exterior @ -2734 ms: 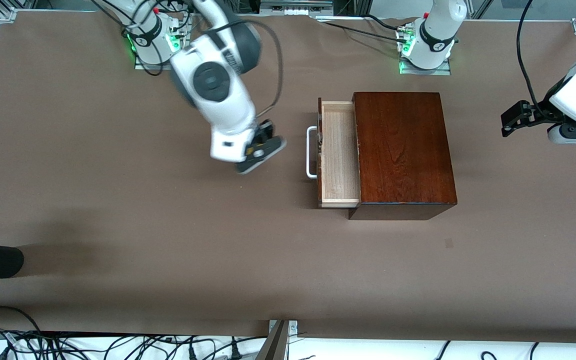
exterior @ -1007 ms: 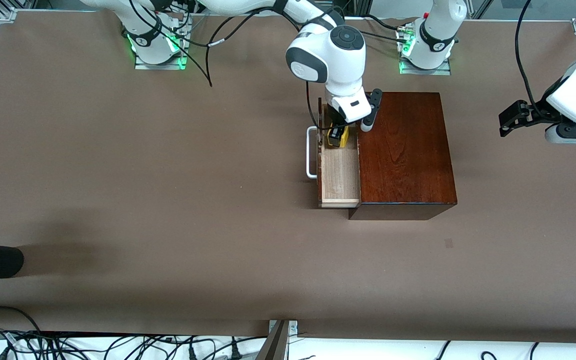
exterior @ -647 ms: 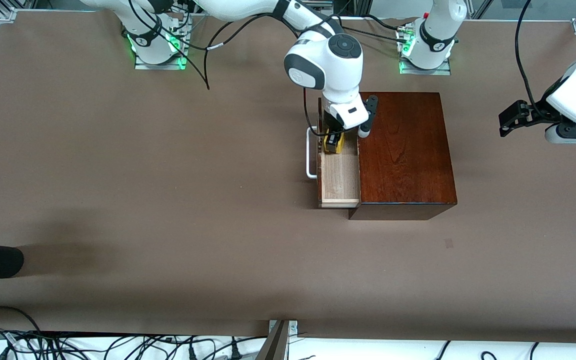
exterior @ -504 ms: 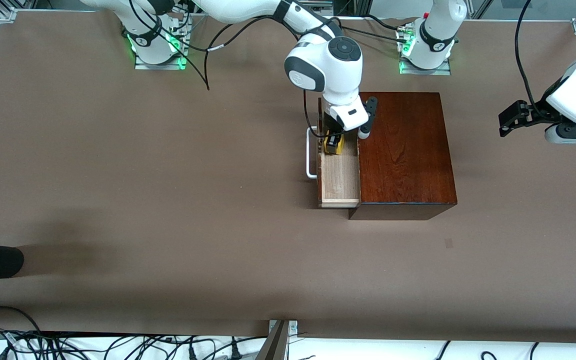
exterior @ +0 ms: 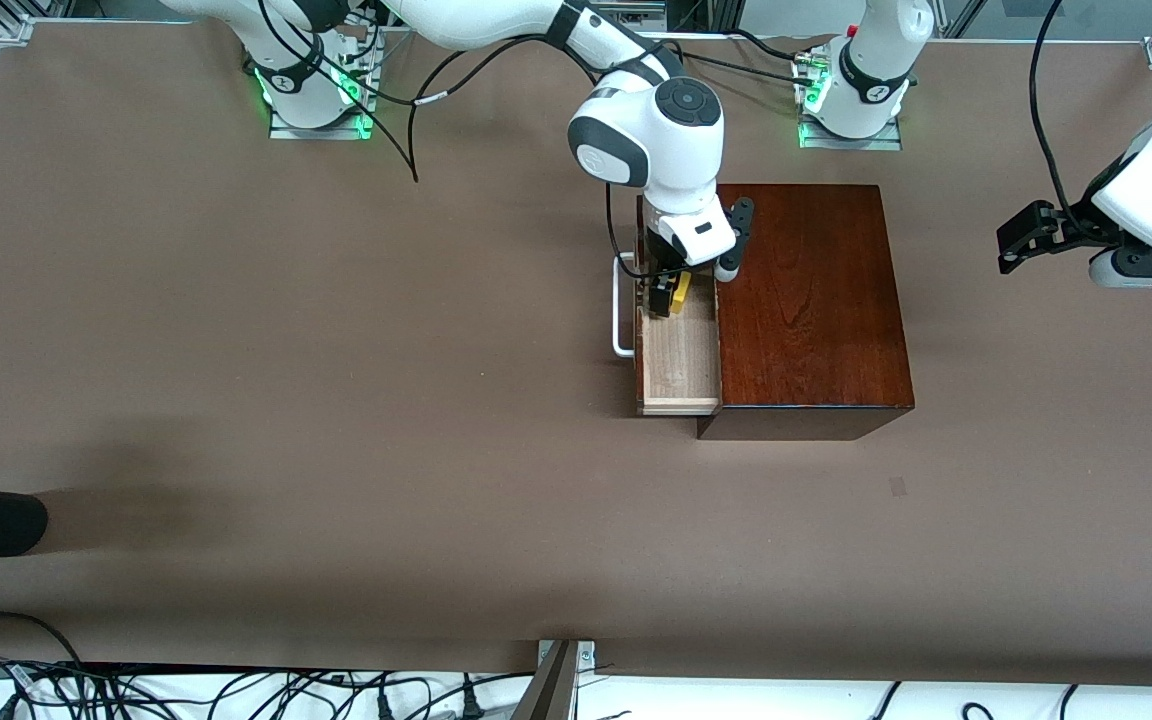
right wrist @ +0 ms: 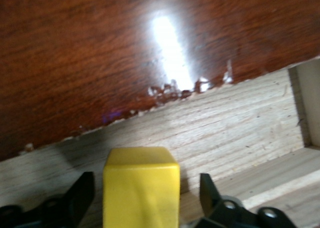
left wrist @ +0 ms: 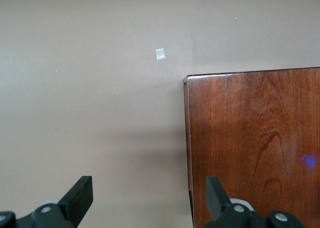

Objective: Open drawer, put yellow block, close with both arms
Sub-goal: 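Lower the cube into the drawer and open the right gripper, then retract the right gripper while the left gripper reaches toward the drawer, then push the drawer front into the box with the left gripper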

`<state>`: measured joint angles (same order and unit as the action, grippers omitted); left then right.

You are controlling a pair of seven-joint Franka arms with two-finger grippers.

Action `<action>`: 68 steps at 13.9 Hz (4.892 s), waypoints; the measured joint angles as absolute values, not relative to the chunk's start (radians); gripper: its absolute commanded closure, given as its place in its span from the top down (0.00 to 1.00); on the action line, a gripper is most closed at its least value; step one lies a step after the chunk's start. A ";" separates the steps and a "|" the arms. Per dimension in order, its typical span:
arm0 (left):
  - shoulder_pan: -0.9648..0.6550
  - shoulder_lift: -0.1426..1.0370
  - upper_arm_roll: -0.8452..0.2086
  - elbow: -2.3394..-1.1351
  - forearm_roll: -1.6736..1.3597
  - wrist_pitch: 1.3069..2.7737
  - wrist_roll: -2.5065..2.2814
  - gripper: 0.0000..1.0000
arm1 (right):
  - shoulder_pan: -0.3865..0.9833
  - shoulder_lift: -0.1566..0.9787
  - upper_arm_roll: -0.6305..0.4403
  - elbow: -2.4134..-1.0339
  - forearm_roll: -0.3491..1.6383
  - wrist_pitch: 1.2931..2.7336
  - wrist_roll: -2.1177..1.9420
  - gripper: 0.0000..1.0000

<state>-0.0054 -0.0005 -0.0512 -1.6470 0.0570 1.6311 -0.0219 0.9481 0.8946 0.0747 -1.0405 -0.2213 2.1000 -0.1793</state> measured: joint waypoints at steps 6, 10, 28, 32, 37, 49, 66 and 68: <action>-0.008 0.006 -0.052 -1.642 0.057 1.631 -0.022 1.00 | 0.895 0.762 0.061 -0.987 -0.169 1.989 -0.177 1.00; -0.010 0.010 -0.052 -1.642 -0.037 1.595 -0.018 1.00 | 0.774 0.628 0.051 -0.981 -0.145 1.859 -0.177 1.00; -0.437 0.493 -0.217 -1.244 -0.350 1.548 0.032 1.00 | 0.186 0.117 -0.019 -1.492 0.062 1.742 -0.120 1.00; -0.491 0.548 -0.217 -1.225 -0.317 1.671 0.304 1.00 | 0.185 0.057 -0.078 -1.581 0.060 1.743 -0.113 1.00; -0.629 0.634 -0.216 -1.275 -0.074 1.819 0.542 1.00 | 0.184 0.066 -0.116 -1.598 0.050 1.744 -0.095 1.00; -0.661 0.702 -0.208 -1.389 0.205 1.825 0.714 1.00 | 0.187 0.070 -0.110 -1.598 0.038 1.744 -0.083 1.00; -0.520 0.615 -0.205 -1.383 0.237 1.696 0.729 1.00 | 0.070 0.102 -0.005 -1.595 0.033 1.693 -0.081 1.00; -0.516 0.563 -0.202 -1.351 0.213 1.697 0.718 1.00 | 0.063 0.103 0.000 -1.595 0.032 1.691 -0.081 1.00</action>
<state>-0.5163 0.5629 -0.2020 -1.3514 0.2129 1.6969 0.7184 0.0633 0.1027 0.0002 -1.5950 0.0323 1.6914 -0.0809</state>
